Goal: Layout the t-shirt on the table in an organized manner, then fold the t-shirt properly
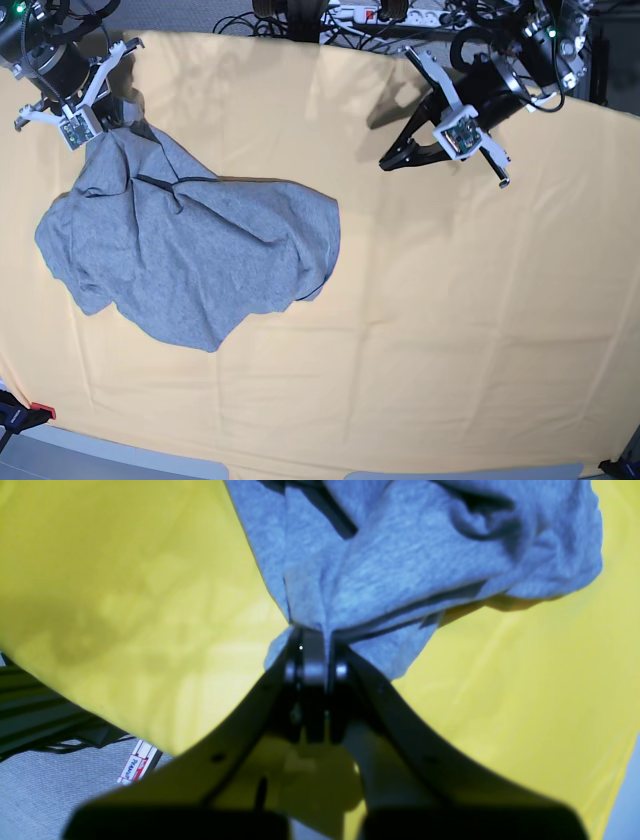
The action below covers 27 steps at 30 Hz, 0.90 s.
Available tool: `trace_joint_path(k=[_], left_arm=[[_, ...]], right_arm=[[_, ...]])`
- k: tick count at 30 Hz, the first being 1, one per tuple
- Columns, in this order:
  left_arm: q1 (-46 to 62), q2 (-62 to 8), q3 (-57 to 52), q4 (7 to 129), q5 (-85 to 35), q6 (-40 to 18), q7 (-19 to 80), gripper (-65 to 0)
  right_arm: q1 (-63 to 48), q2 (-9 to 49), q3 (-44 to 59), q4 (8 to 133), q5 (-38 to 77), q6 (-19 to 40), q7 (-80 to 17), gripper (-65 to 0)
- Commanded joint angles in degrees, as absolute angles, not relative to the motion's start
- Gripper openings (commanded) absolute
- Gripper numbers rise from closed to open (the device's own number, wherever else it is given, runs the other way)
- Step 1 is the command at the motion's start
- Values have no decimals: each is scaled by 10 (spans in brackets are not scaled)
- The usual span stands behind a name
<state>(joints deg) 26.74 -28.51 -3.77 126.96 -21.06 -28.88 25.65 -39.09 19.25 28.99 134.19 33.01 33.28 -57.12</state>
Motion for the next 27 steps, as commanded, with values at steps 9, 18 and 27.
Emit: trace_joint_path(k=[9, 18, 27], left_arm=[[103, -289, 120, 1114, -158, -302, 209, -650], [-54, -277, 257, 996, -134, -337, 210, -333], [-180, -207, 313, 840, -135, -342, 205, -339]], right_arm=[[-393, 198, 294, 1350, 337, 332, -550, -650], [-405, 197, 294, 1350, 330, 332, -547, -650], [-405, 190, 294, 1350, 330, 332, -541, -650]])
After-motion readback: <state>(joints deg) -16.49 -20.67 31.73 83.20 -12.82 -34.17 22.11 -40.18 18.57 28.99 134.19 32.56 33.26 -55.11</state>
